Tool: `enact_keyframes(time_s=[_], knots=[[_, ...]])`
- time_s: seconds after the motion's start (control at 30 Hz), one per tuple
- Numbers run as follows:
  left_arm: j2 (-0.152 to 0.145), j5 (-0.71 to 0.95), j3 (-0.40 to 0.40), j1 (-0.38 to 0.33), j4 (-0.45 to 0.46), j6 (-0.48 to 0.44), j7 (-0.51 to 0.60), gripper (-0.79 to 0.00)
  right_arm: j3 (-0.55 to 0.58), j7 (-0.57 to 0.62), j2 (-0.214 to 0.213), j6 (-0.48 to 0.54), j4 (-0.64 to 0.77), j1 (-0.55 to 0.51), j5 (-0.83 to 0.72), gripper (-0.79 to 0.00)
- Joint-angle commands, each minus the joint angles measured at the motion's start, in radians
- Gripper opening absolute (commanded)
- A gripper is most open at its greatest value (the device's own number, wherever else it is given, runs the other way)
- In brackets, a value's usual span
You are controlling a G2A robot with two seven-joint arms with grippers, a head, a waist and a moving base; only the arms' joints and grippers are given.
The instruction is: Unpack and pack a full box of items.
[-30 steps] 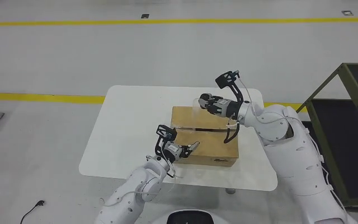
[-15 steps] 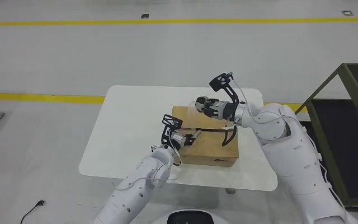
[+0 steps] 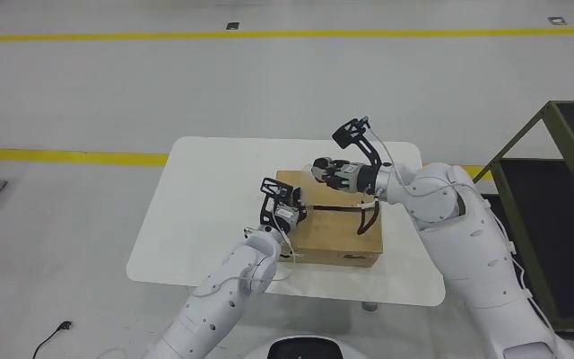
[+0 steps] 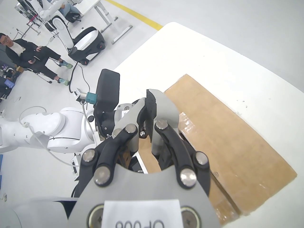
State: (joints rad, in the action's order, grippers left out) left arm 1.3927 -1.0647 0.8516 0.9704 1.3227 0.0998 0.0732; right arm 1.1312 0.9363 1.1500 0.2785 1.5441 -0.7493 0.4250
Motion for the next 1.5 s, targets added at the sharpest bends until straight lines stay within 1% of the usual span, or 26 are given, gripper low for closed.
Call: enact_keyframes(time_s=[0.0,0.03,0.07,0.1,0.13,0.2,0.23,0.47,0.63,0.67,0.7,0.73,0.77,0.8,0.83,0.87,0.9,0.93,0.97,1.17,1.2,1.3,1.33,1.37,1.47], knots=[[0.001,-0.001,0.007,0.001,0.002,-0.004,-0.004,-0.785,-0.001,-0.001,0.0,-0.001,-0.002,0.001,-0.003,-0.588],[0.002,-0.003,0.01,0.001,0.003,-0.006,-0.004,-0.785,-0.002,-0.004,0.0,-0.002,-0.004,0.001,-0.008,-0.449],[0.002,-0.002,0.014,0.001,0.005,-0.008,-0.002,-0.785,-0.003,-0.006,0.0,-0.003,-0.005,0.001,-0.012,-0.449],[0.003,-0.005,0.018,0.001,0.006,-0.008,-0.002,-0.785,-0.004,-0.009,0.0,-0.004,-0.007,0.002,-0.014,-0.4],[0.003,-0.006,0.023,0.002,0.007,-0.008,-0.003,-0.785,-0.005,-0.013,0.0,-0.005,-0.008,0.003,-0.017,-0.222],[0.003,-0.005,0.036,0.005,0.009,-0.008,-0.004,-0.785,-0.001,-0.025,0.0,-0.011,-0.013,0.004,-0.021,-0.015],[0.002,-0.004,0.043,0.007,0.01,-0.011,-0.003,-0.785,0.003,-0.032,0.0,-0.015,-0.015,0.002,-0.024,0.0],[-0.009,-0.002,0.119,0.032,0.033,-0.031,0.006,-0.785,0.07,-0.123,-0.007,-0.059,-0.033,-0.05,-0.096,0.0],[-0.021,0.007,0.19,0.055,0.047,-0.039,0.016,-0.785,0.101,-0.162,-0.009,-0.053,-0.055,-0.111,-0.201,0.0],[-0.023,0.015,0.205,0.06,0.051,-0.041,0.018,-0.748,0.1,-0.166,-0.008,-0.047,-0.061,-0.124,-0.229,0.0],[-0.025,0.017,0.219,0.064,0.051,-0.045,0.02,-0.683,0.098,-0.169,-0.007,-0.044,-0.07,-0.134,-0.25,0.0],[-0.027,0.017,0.23,0.067,0.052,-0.049,0.024,-0.662,0.096,-0.173,-0.006,-0.039,-0.078,-0.14,-0.264,-0.037],[-0.029,0.017,0.243,0.068,0.05,-0.05,0.025,-0.625,0.09,-0.175,-0.005,-0.03,-0.089,-0.146,-0.277,-0.04],[-0.031,0.019,0.253,0.071,0.051,-0.054,0.027,-0.508,0.083,-0.178,-0.004,-0.023,-0.099,-0.15,-0.284,-0.083],[-0.032,0.021,0.261,0.075,0.054,-0.054,0.027,-0.4,0.077,-0.185,-0.002,-0.018,-0.11,-0.153,-0.294,-0.157],[-0.033,0.021,0.27,0.078,0.056,-0.057,0.029,-0.342,0.07,-0.194,0.0,-0.009,-0.123,-0.157,-0.305,-0.265],[-0.034,0.02,0.278,0.081,0.058,-0.059,0.03,-0.305,0.062,-0.202,0.002,-0.002,-0.136,-0.159,-0.31,-0.286],[-0.036,0.018,0.286,0.084,0.059,-0.057,0.031,-0.231,0.053,-0.204,0.003,-0.001,-0.153,-0.161,-0.303,-0.329],[-0.036,0.019,0.292,0.087,0.061,-0.057,0.034,-0.003,0.046,-0.209,0.005,0.001,-0.162,-0.16,-0.301,-0.397],[-0.041,0.017,0.323,0.103,0.069,-0.062,0.049,0.0,0.006,-0.236,0.015,0.008,-0.228,-0.16,-0.305,-0.462],[-0.041,0.017,0.327,0.106,0.072,-0.062,0.051,0.0,0.001,-0.239,0.016,0.01,-0.239,-0.157,-0.302,-0.483],[-0.042,0.022,0.336,0.115,0.08,-0.061,0.056,0.0,-0.016,-0.244,0.02,0.011,-0.263,-0.148,-0.28,-0.606],[-0.042,0.025,0.338,0.118,0.082,-0.06,0.058,0.0,-0.021,-0.247,0.021,0.014,-0.269,-0.145,-0.27,-0.711],[-0.042,0.026,0.341,0.122,0.083,-0.06,0.06,0.0,-0.025,-0.252,0.022,0.017,-0.276,-0.143,-0.262,-0.785],[-0.042,0.038,0.35,0.132,0.084,-0.053,0.069,0.0,-0.041,-0.272,0.025,0.026,-0.295,-0.137,-0.228,-0.785]])
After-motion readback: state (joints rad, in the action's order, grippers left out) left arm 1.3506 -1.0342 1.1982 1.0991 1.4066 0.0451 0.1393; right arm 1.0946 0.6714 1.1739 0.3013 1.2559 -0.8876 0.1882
